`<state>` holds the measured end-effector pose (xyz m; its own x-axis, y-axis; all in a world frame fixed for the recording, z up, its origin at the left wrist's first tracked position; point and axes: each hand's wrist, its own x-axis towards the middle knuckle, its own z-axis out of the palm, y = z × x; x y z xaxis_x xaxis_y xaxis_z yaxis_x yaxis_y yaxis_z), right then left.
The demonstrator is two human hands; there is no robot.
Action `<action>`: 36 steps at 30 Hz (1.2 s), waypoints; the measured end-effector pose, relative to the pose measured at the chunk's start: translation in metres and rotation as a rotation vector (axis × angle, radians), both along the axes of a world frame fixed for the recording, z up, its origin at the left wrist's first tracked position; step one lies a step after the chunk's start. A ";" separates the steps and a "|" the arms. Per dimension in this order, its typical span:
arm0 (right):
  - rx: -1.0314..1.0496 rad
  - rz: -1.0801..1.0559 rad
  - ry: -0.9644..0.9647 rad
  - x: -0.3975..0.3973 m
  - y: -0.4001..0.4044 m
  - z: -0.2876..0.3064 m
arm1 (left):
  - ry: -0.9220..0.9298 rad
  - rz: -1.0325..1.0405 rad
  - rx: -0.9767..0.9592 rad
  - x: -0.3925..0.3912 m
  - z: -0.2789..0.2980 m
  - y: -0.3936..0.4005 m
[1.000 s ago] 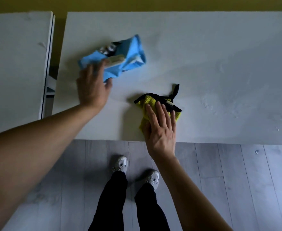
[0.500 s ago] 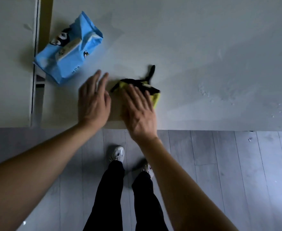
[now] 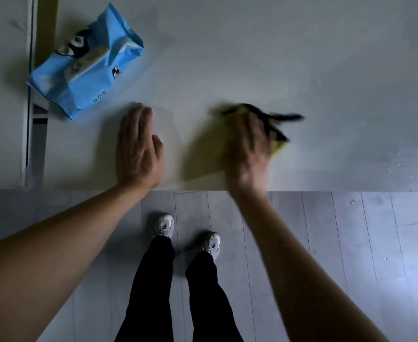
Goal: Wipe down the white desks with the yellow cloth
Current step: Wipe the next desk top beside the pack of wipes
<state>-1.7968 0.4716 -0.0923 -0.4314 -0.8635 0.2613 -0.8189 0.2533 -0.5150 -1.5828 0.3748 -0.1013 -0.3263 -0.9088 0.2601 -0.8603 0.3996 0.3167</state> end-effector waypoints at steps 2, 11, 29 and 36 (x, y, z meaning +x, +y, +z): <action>-0.027 0.200 0.036 0.054 -0.036 0.000 | 0.035 0.033 -0.003 0.002 -0.003 0.001; -0.043 0.104 0.073 -0.013 -0.059 -0.005 | 0.013 0.079 -0.013 0.002 -0.002 -0.001; -0.078 0.312 0.087 0.037 -0.130 -0.001 | -0.050 0.108 0.028 -0.001 0.003 -0.004; -0.073 -0.233 0.157 -0.130 -0.092 -0.004 | -0.065 -0.031 0.050 -0.040 0.014 -0.067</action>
